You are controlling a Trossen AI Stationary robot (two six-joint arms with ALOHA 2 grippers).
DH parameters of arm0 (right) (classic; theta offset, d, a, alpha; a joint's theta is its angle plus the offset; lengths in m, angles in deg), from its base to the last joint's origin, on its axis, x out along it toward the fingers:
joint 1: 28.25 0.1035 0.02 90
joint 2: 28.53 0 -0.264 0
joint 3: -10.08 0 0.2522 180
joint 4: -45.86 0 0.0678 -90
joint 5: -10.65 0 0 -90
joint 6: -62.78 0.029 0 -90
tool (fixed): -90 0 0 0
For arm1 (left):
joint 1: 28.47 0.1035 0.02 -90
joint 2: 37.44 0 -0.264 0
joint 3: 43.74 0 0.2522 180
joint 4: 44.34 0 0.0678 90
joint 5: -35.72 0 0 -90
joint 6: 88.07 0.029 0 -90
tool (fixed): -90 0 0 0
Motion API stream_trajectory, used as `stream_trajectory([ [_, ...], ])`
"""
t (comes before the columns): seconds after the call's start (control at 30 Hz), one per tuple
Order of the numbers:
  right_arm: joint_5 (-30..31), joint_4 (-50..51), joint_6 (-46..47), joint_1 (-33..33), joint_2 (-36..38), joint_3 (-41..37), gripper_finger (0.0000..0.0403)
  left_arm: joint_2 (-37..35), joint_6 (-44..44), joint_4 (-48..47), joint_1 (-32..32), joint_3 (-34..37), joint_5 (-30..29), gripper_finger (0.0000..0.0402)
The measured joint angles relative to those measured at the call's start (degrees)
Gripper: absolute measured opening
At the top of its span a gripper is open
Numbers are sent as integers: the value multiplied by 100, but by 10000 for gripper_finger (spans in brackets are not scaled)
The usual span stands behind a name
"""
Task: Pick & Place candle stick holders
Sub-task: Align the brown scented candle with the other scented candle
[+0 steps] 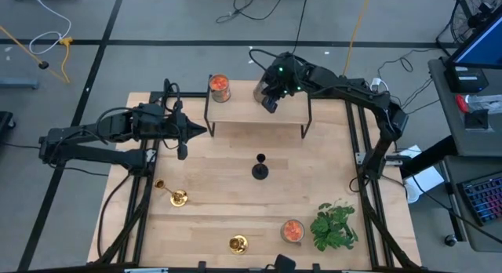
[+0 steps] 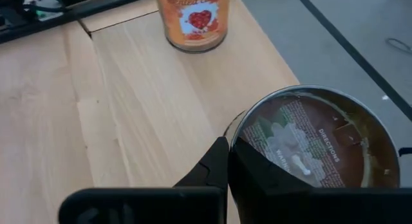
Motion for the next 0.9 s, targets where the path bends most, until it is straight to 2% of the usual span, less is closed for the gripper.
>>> stream_trajectory([
  [0.53,-49,-105,-139,-92,-66,-9,12,0,-17,-4,-1,0,-1,26],
  [0.9,-39,-275,-162,-102,-66,-11,52,0,-20,-4,0,0,0,26],
])
